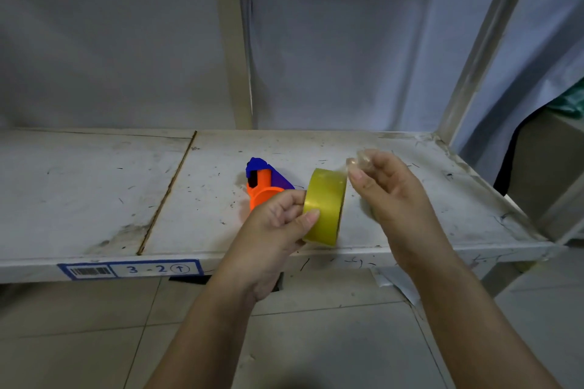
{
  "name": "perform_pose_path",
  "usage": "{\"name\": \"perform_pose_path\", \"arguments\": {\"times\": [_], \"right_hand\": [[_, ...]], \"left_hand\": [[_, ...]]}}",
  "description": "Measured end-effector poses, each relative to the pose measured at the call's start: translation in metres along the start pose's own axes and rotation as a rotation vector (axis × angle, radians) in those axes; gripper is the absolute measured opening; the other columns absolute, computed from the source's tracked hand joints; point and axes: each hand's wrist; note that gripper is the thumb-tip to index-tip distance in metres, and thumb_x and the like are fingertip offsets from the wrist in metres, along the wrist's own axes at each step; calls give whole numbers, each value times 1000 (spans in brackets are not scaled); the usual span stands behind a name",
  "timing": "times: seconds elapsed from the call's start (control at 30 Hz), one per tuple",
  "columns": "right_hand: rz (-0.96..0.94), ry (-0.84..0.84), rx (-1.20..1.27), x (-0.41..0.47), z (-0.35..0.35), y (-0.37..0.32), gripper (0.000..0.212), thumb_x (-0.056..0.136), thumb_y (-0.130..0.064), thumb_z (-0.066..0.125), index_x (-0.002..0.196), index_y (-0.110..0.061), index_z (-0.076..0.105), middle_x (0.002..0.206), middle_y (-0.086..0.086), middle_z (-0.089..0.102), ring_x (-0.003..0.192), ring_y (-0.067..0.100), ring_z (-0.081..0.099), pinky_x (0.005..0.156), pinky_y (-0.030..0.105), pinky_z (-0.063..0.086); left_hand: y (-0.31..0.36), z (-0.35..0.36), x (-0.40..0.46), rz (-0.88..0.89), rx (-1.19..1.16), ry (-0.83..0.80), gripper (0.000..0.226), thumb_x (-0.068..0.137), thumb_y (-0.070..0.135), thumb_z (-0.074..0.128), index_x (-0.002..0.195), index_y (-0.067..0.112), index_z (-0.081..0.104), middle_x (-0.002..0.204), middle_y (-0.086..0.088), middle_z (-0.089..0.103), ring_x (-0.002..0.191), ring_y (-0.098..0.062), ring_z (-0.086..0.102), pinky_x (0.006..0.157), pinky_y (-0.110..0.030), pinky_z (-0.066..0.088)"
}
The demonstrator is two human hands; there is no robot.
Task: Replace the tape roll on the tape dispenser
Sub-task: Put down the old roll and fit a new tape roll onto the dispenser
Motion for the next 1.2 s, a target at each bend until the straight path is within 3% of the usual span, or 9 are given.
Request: {"name": "perform_pose_path", "arguments": {"times": [0.1, 0.3, 0.4, 0.5, 0.6, 0.7, 0.9, 0.97, 1.2], "right_hand": [[141, -287, -73, -4, 7, 7, 100, 60, -57, 76, 144, -31, 28, 137, -13, 43, 124, 8, 47, 96, 27, 43], [239, -234, -10, 9, 27, 25, 88, 62, -45, 80, 137, -24, 38, 124, -7, 58, 108, 12, 61, 88, 31, 52], [283, -142, 154, 24, 38, 25, 57, 73, -35, 71, 123, -15, 52, 114, 1, 64, 101, 13, 62, 84, 31, 51], [295, -164, 233, 41, 56, 23, 61, 69, -45, 73, 119, -13, 57, 115, 6, 65, 105, 18, 62, 89, 36, 50], [272, -218, 172, 50, 74, 19, 59, 65, -52, 73, 111, -16, 63, 110, 5, 68, 103, 19, 64, 94, 38, 50], [249, -214, 16, 52, 83, 16, 74, 57, -59, 70, 115, -15, 59, 111, 2, 65, 102, 16, 63, 85, 32, 50], [255, -219, -145, 48, 80, 26, 64, 72, -53, 68, 122, -15, 54, 112, -2, 61, 99, 9, 58, 74, 24, 45], [258, -212, -159, 44, 78, 28, 72, 65, -56, 67, 123, -16, 54, 113, -2, 62, 101, 10, 58, 77, 26, 46], [266, -199, -93, 29, 71, 29, 71, 61, -58, 64, 120, -19, 57, 115, -2, 63, 104, 13, 61, 87, 32, 49]], "left_hand": [[2, 2, 2, -73, -188, 109, 30, 87, 9, 56, 116, 1, 59, 109, -20, 66, 98, -30, 61, 98, -52, 44], [4, -3, 4, -150, -228, 209, 26, 97, 21, 47, 111, 9, 66, 108, -18, 69, 100, -29, 65, 91, -45, 51], [-5, -21, 18, -118, 90, 622, 25, 97, 24, 44, 105, 16, 67, 91, -1, 63, 92, -21, 63, 81, -36, 52], [-16, -39, 26, -245, 503, 848, 41, 95, 32, 46, 129, 11, 52, 126, -8, 52, 106, -23, 54, 82, -33, 44], [-29, -45, 32, -359, 772, 746, 58, 89, 51, 46, 126, 8, 53, 128, -14, 46, 117, -29, 46, 80, -33, 37], [-39, -48, 40, -342, 897, 670, 57, 84, 57, 41, 101, 9, 65, 107, -14, 58, 103, -31, 52, 83, -37, 43], [-40, -45, 44, -247, 778, 690, 30, 82, 35, 49, 65, 12, 52, 72, -10, 62, 70, -25, 58, 55, -29, 40], [-37, -42, 44, -243, 768, 706, 26, 86, 28, 52, 64, 13, 50, 66, -3, 54, 60, -18, 49, 49, -26, 33], [-34, -37, 42, -208, 666, 715, 16, 92, 20, 50, 97, 6, 56, 81, -1, 58, 84, -25, 59, 65, -30, 45]]}}
Point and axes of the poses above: each hand's wrist, its own x-axis towards the middle knuckle, its own z-axis out of the palm, y = z × x
